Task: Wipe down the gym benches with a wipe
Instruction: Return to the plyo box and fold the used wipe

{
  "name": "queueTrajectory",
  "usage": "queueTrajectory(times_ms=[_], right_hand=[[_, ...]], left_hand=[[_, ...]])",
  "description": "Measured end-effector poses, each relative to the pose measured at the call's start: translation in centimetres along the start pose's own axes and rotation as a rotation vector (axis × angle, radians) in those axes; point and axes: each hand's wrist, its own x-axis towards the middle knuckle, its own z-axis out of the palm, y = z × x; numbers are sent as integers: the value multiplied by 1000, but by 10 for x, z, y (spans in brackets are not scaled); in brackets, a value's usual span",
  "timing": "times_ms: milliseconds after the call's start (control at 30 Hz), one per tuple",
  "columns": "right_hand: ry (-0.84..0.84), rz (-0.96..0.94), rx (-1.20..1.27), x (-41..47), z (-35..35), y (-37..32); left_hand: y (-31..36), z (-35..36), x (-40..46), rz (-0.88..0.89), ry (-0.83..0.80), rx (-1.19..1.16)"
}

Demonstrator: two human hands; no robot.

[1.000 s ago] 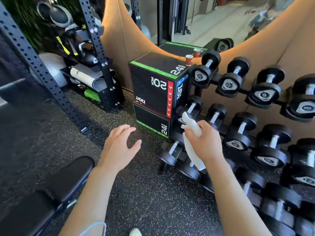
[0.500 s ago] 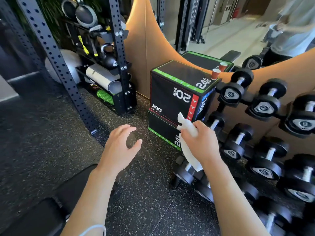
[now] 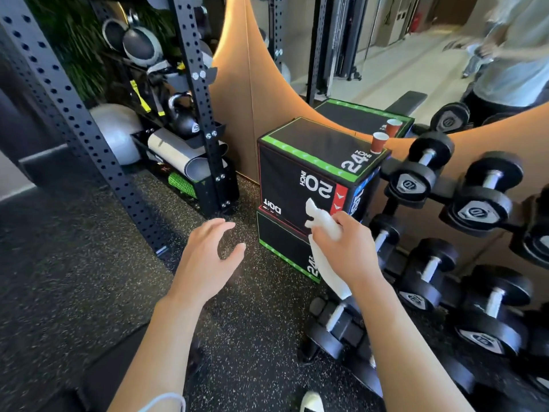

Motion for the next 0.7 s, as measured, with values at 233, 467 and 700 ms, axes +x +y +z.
queueTrajectory(times_ms=[233,467,700], right_hand=[[30,-32,33,101,-26,25],[34,12,44,156,-25,62],[21,67,31,208,0,69]], left_hand=[[45,33,88,10,12,42],[60,61,141,10,-34,87],[51,77,198,22,-61,61]])
